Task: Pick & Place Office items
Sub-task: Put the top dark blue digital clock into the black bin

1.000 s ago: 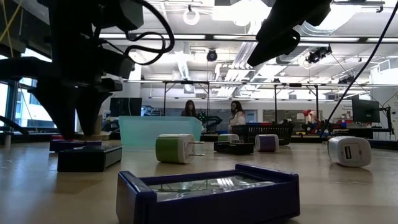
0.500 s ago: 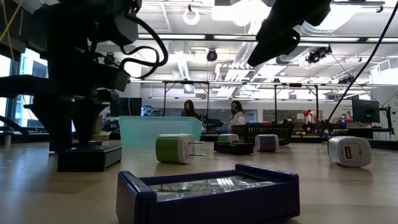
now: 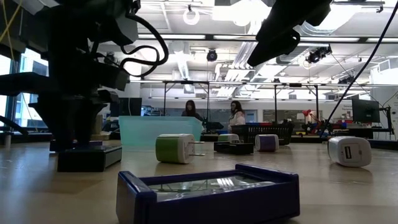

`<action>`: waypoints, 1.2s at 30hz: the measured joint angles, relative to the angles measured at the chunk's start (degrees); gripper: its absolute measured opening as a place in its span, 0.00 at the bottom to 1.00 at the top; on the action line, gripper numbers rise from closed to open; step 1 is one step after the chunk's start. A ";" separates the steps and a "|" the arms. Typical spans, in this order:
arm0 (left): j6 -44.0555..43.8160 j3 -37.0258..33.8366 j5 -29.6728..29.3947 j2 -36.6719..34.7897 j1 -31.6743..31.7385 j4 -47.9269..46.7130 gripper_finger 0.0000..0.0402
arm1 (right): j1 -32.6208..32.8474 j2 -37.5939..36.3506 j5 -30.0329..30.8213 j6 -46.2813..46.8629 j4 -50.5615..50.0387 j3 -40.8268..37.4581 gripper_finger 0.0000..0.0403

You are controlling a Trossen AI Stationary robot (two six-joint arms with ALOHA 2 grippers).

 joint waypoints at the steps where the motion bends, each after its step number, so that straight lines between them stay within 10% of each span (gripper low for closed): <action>1: -0.27 -0.02 -0.09 -0.23 0.00 0.05 0.31 | 0.00 0.00 0.00 -0.04 0.01 0.00 0.66; 17: 0.49 2.84 -10.37 -17.36 -5.17 14.79 0.32 | 0.00 0.00 0.29 -10.35 9.76 0.00 0.66; 36: 11.70 2.86 -16.58 -12.87 -9.96 45.34 0.32 | 0.37 0.02 13.55 -24.20 24.88 0.00 0.61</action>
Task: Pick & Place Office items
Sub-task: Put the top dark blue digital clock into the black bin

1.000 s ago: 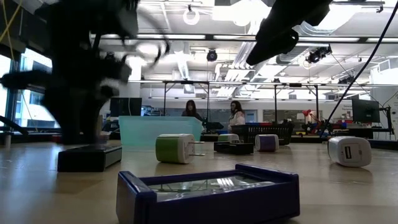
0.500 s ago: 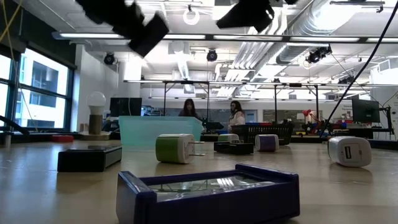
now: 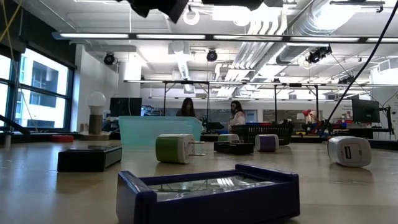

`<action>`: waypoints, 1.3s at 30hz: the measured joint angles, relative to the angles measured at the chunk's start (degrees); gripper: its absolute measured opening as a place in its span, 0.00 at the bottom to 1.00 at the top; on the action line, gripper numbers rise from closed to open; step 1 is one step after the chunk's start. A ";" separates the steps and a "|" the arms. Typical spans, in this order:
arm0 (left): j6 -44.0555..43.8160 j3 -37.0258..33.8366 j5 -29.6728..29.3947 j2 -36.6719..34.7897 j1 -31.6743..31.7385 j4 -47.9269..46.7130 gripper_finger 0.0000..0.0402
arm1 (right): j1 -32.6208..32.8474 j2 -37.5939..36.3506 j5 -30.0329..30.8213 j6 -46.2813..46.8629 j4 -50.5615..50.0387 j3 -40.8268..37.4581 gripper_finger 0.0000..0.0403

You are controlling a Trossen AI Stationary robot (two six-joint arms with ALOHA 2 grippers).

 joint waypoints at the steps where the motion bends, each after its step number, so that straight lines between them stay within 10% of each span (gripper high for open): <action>1: 0.35 -0.05 0.00 0.13 0.16 0.15 0.32 | 0.00 0.00 -0.06 -1.06 1.16 0.00 0.61; 28: 7.32 -0.02 -2.74 4.00 0.84 9.04 0.32 | -1.55 0.00 0.00 -4.13 3.46 0.00 0.60; 39: 7.03 -0.02 -2.79 4.00 0.86 8.87 0.32 | -1.55 0.00 0.24 -4.40 2.88 0.00 0.35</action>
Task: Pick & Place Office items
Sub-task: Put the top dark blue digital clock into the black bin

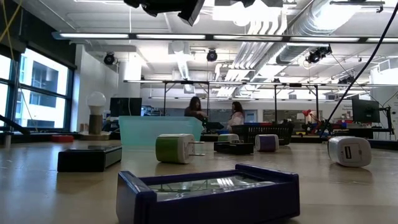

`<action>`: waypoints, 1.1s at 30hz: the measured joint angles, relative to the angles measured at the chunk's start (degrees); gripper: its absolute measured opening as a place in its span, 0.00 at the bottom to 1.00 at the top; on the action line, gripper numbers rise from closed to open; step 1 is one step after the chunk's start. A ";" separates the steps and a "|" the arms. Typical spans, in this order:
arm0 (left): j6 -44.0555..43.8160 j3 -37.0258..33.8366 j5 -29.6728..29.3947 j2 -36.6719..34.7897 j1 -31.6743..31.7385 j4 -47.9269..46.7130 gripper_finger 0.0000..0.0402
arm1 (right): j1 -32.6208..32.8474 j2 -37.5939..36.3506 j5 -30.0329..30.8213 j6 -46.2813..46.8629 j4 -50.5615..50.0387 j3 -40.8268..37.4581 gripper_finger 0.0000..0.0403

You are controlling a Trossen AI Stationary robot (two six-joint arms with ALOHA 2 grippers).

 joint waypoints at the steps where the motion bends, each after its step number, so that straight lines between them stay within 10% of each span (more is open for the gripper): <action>1: 0.00 0.00 0.00 0.00 0.00 -0.05 0.32 | 0.00 0.00 -0.04 0.02 -0.18 0.00 0.35; 16: 3.06 -0.05 -2.58 -0.01 -0.75 0.34 0.51 | 0.04 -0.02 -1.01 4.29 -5.93 0.07 0.35; 33: -5.34 -0.02 -3.25 -0.07 -1.70 -8.03 0.55 | -6.39 -8.71 1.57 35.81 -38.35 0.00 0.35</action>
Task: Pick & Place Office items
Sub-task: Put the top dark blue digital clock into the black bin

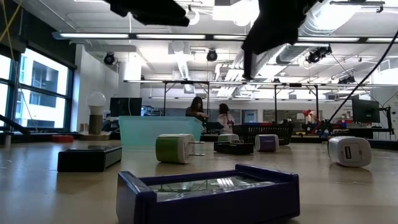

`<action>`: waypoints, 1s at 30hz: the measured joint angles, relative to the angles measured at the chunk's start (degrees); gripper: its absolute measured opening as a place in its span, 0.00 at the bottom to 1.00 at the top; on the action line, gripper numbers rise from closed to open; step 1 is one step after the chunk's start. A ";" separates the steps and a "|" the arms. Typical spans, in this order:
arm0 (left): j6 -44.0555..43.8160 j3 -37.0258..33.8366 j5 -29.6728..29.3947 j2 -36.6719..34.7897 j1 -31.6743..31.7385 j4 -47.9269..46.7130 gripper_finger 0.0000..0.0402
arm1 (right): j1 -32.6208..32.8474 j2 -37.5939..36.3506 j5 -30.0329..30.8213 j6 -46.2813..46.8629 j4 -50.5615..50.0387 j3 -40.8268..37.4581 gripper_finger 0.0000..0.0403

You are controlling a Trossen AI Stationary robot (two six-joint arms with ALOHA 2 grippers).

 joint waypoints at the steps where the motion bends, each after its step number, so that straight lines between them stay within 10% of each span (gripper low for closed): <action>1: -0.61 0.00 0.00 0.00 0.00 -0.73 0.55 | -1.12 -1.10 0.59 1.51 -2.62 0.00 0.35; 30: -4.05 0.00 0.16 0.00 0.02 -9.69 0.55 | -39.88 9.68 -9.18 -11.01 -1.84 0.00 0.35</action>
